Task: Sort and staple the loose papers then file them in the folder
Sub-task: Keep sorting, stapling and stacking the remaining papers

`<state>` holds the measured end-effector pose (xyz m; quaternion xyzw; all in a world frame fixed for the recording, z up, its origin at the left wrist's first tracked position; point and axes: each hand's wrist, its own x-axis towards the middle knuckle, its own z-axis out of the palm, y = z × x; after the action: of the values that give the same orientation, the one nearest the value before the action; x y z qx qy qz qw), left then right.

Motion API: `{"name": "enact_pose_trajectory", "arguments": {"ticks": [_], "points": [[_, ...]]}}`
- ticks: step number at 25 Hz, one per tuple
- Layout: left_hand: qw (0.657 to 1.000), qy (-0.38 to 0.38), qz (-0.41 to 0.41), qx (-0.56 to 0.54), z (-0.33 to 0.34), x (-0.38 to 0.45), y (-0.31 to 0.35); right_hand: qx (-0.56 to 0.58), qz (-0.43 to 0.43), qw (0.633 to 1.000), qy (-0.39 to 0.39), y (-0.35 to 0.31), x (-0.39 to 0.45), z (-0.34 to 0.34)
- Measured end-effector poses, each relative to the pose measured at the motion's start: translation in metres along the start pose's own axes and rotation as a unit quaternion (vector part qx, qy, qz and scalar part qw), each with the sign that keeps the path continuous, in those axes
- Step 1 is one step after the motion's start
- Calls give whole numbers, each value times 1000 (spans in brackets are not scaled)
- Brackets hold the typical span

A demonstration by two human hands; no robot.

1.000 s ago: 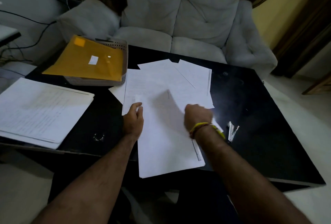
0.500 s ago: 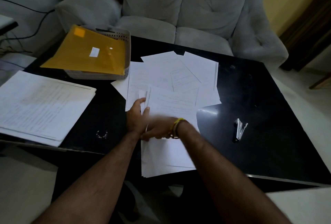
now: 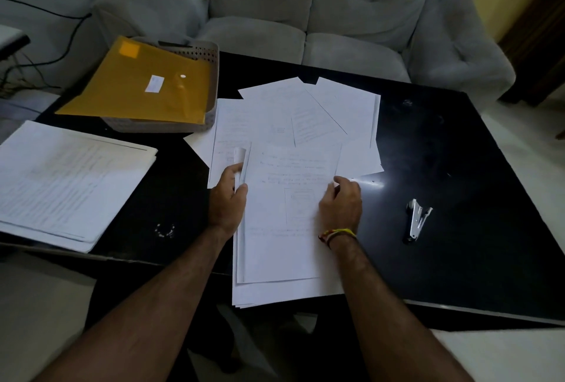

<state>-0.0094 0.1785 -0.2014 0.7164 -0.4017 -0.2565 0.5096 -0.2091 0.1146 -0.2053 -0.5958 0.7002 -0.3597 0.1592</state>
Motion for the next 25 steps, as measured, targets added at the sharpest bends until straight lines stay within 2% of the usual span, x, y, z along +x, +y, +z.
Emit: {"name": "enact_pose_trajectory", "arguments": {"ticks": [6,13,19,23,25], "points": [[994,56,45,86,7,-1,1,51,-1,999,19,4,2,-1],[994,44,58,81,5,-2,0,102,62,989,-84,5,13,-15],[995,55,40,71,4,-3,2,183,152,955,-176,0,38,-22],[997,47,37,53,4,-3,3,125,104,969,-188,-19,56,-28],[999,40,20,28,4,-3,4,83,67,980,-167,-32,66,-36]]}}
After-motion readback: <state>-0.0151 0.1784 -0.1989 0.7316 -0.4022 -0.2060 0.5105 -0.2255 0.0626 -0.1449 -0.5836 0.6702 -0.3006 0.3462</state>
